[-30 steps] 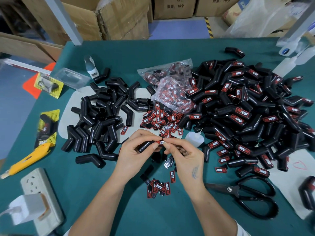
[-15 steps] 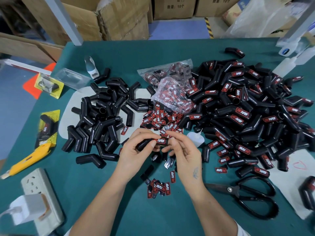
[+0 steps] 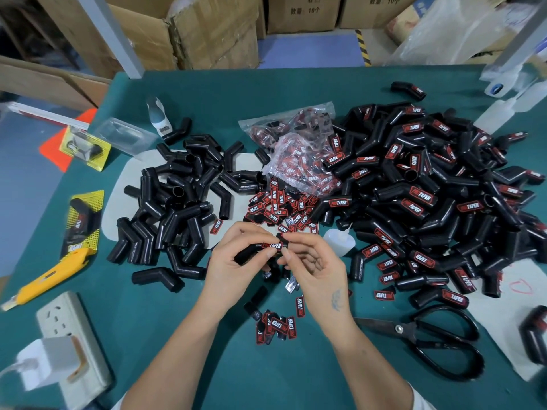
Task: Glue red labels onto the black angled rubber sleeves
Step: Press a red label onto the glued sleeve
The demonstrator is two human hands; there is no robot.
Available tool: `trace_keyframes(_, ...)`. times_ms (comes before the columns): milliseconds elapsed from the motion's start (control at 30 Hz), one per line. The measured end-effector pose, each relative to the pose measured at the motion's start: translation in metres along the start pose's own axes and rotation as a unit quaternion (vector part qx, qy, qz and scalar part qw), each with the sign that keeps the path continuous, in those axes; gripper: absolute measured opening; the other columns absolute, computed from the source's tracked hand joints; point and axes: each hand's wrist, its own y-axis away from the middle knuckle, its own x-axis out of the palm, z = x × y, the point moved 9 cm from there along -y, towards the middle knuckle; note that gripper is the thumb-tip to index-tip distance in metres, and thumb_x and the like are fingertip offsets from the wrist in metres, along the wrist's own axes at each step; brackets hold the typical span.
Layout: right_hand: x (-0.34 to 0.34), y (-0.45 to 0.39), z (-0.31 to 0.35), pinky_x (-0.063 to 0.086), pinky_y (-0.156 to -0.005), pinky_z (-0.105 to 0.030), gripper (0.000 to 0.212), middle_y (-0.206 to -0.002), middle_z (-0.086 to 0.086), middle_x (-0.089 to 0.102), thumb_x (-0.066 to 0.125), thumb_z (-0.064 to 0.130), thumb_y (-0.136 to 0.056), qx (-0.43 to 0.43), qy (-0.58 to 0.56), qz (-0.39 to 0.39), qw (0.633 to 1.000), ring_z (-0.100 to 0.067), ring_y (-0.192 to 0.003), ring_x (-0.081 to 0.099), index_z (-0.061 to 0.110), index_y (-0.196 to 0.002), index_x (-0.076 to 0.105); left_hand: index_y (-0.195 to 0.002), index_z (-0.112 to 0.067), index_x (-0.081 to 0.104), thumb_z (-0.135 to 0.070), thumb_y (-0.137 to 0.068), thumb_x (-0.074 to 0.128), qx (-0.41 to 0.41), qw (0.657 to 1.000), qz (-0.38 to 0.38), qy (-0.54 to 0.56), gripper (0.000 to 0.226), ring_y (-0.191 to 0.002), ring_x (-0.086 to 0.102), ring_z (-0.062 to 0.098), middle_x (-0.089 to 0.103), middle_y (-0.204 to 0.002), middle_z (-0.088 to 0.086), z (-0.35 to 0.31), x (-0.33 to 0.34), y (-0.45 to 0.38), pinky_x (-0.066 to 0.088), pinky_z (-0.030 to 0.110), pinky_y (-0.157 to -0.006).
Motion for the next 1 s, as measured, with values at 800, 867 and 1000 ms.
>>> trace_keyframes(800,-0.0001,-0.0005,0.0015,0.057,-0.085,-0.028,0.032,-0.094,-0.003,0.076,0.072,0.014,-0.094,0.004,-0.016,0.001,1.000,-0.024,-0.088,0.076,0.038,-0.115,0.069,-0.106,-0.028,0.084,-0.023,-0.093,0.076,-0.005,0.999,0.027,0.020,0.016,-0.092,0.066,0.022,0.063,-0.107,-0.004,0.0050,-0.0009,-0.0030,0.059,0.027,-0.063)
trace_keyframes(867,-0.0002,-0.0018,0.0010,0.058,-0.086,-0.030,0.032,-0.094,-0.004,0.076,0.072,0.013,-0.093,0.010,-0.030,-0.001,1.000,-0.025,-0.088,0.077,0.038,-0.114,0.070,-0.103,-0.023,0.083,-0.016,-0.093,0.077,-0.013,0.999,0.016,0.044,0.014,-0.087,0.067,0.020,0.064,-0.108,-0.002,0.0063,-0.0020,-0.0029,0.058,0.027,-0.061)
trace_keyframes(1000,-0.0010,-0.0025,0.0020,0.059,-0.086,-0.031,0.032,-0.093,-0.007,0.076,0.072,0.013,-0.092,0.013,-0.044,-0.001,0.999,-0.025,-0.087,0.077,0.038,-0.112,0.071,-0.100,-0.011,0.079,-0.001,-0.090,0.074,-0.007,0.997,0.005,0.071,0.014,-0.088,0.069,0.018,0.067,-0.109,0.001,0.0050,-0.0022,-0.0033,0.059,0.028,-0.061)
